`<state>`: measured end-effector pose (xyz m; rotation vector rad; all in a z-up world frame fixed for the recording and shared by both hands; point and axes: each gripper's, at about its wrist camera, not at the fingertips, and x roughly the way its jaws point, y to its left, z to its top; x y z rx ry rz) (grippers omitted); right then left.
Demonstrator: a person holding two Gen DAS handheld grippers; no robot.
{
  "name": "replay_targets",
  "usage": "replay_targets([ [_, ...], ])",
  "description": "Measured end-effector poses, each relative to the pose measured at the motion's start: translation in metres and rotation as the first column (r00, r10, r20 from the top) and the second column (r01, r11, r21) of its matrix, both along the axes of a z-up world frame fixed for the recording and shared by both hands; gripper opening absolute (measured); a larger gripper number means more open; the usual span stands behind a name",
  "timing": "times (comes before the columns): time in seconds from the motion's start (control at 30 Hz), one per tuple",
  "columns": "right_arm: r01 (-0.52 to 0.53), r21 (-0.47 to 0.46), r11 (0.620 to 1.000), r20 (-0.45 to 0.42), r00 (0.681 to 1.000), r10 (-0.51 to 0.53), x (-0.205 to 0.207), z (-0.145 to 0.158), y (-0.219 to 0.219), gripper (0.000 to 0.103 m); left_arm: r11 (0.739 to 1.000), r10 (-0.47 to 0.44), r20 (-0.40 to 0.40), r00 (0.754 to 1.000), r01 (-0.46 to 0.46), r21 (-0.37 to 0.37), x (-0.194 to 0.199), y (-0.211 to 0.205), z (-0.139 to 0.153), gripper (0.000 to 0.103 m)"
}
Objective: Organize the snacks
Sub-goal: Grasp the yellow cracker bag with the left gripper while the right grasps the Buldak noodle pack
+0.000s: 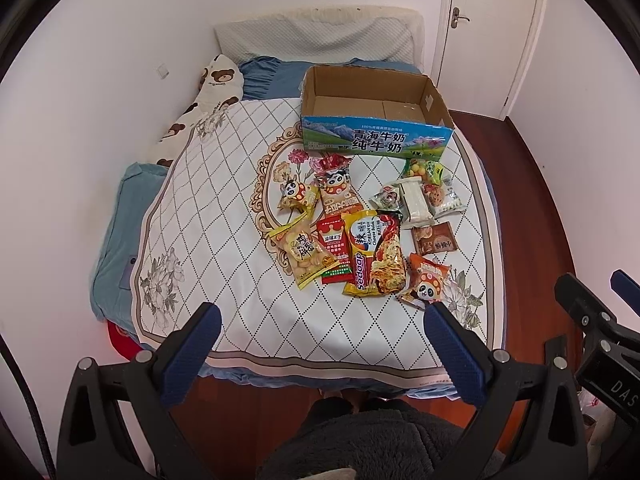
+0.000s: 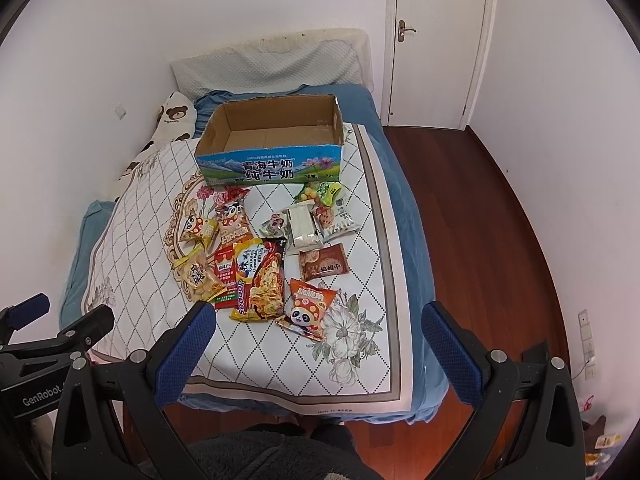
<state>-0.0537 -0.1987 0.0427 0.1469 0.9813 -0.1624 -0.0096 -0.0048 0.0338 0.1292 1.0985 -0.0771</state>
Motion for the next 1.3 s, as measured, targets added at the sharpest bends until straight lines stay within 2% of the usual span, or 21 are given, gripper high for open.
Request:
replay_targets([
  [0.27, 0.007, 0.017, 1.000, 0.004, 1.000, -0.007, 0.000, -0.002, -0.007, 0.103, 1.000, 0.014, 0.021, 1.000, -0.015, 0.012, 0.000, 0.001, 0.004, 0.103],
  [0.37, 0.018, 0.066, 0.998, -0.005, 1.000, -0.018, 0.012, -0.013, -0.018, 0.103, 0.998, 0.014, 0.054, 0.998, -0.018, 0.064, 0.014, 0.000, -0.005, 0.103],
  [0.5, 0.023, 0.144, 0.989, -0.057, 0.998, -0.015, 0.036, -0.044, -0.030, 0.103, 0.983, 0.011, 0.052, 0.999, -0.021, 0.181, 0.051, -0.002, -0.035, 0.103],
  [0.53, 0.020, 0.157, 0.987, -0.078, 0.997, -0.008, 0.044, -0.056, -0.032, 0.103, 0.976, 0.014, 0.028, 1.000, -0.019, 0.215, 0.062, -0.002, -0.047, 0.103],
  [0.63, 0.021, 0.180, 0.983, -0.139, 0.990, 0.004, 0.068, -0.097, -0.036, 0.103, 0.972, 0.004, -0.047, 0.999, 0.008, 0.236, 0.088, -0.003, -0.084, 0.103],
  [0.7, 0.031, 0.207, 0.978, -0.189, 0.982, 0.009, 0.086, -0.126, -0.038, 0.103, 0.971, 0.012, -0.139, 0.990, 0.022, 0.240, 0.110, -0.001, -0.117, 0.103],
  [0.77, 0.041, 0.257, 0.965, -0.246, 0.969, 0.025, 0.106, -0.157, -0.037, 0.103, 0.968, 0.042, -0.199, 0.979, 0.009, 0.250, 0.123, 0.003, -0.144, 0.103],
  [0.83, 0.027, 0.312, 0.950, -0.277, 0.959, 0.064, 0.125, -0.183, -0.031, 0.103, 0.964, 0.108, -0.256, 0.961, -0.038, 0.263, 0.134, 0.018, -0.171, 0.103],
  [0.93, -0.011, 0.322, 0.947, -0.312, 0.943, 0.118, 0.154, -0.213, -0.014, 0.103, 0.964, 0.205, -0.324, 0.923, -0.134, 0.229, 0.142, 0.044, -0.199, 0.103],
  [1.07, -0.028, 0.320, 0.947, -0.366, 0.918, 0.151, 0.182, -0.241, 0.010, 0.103, 0.953, 0.299, -0.449, 0.842, -0.285, 0.101, 0.157, 0.081, -0.233, 0.103],
  [1.13, -0.031, 0.331, 0.943, -0.383, 0.909, 0.164, 0.195, -0.251, 0.023, 0.103, 0.934, 0.312, -0.511, 0.801, -0.357, 0.009, 0.169, 0.095, -0.251, 0.103],
  [1.2, -0.038, 0.314, 0.949, -0.397, 0.903, 0.167, 0.207, -0.258, 0.036, 0.103, 0.901, 0.317, -0.567, 0.760, -0.428, -0.069, 0.184, 0.106, -0.271, 0.100],
  [1.3, -0.026, 0.278, 0.960, -0.422, 0.895, 0.146, 0.219, -0.267, 0.047, 0.103, 0.869, 0.291, -0.614, 0.733, -0.471, -0.150, 0.206, 0.110, -0.294, 0.092],
])
